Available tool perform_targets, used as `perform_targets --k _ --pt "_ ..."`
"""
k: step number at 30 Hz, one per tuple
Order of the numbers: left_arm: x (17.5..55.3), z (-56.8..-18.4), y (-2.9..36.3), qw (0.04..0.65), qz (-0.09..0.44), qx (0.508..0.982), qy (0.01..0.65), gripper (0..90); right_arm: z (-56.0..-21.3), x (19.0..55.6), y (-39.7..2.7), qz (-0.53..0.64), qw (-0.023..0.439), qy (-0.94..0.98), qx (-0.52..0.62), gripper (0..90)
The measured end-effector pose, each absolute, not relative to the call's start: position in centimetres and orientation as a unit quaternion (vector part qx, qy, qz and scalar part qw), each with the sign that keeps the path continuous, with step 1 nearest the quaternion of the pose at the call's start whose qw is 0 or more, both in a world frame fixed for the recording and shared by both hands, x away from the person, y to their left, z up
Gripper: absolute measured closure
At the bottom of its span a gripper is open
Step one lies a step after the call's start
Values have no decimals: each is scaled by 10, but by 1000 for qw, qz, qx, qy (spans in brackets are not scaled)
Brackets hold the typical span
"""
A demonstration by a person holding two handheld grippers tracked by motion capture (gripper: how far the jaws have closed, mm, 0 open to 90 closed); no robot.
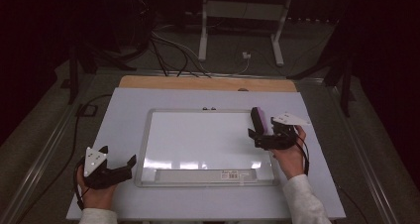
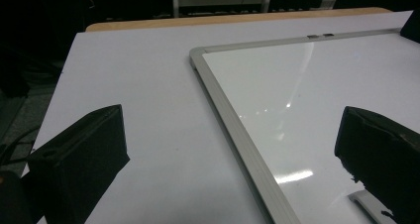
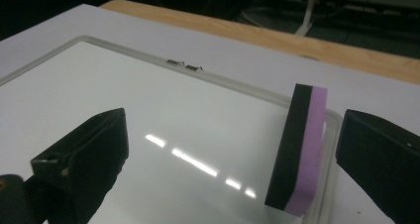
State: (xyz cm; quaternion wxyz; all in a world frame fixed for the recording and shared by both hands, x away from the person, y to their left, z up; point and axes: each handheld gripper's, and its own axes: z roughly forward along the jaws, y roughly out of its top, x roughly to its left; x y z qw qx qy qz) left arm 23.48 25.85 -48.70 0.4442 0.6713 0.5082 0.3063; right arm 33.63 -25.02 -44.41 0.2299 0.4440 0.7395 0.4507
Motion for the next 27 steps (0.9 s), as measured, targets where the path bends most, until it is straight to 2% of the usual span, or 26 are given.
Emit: perform_targets --k 27 --pt "227 -479 261 469 324 665 483 7 -466 263 -307 518 256 698 423 5"
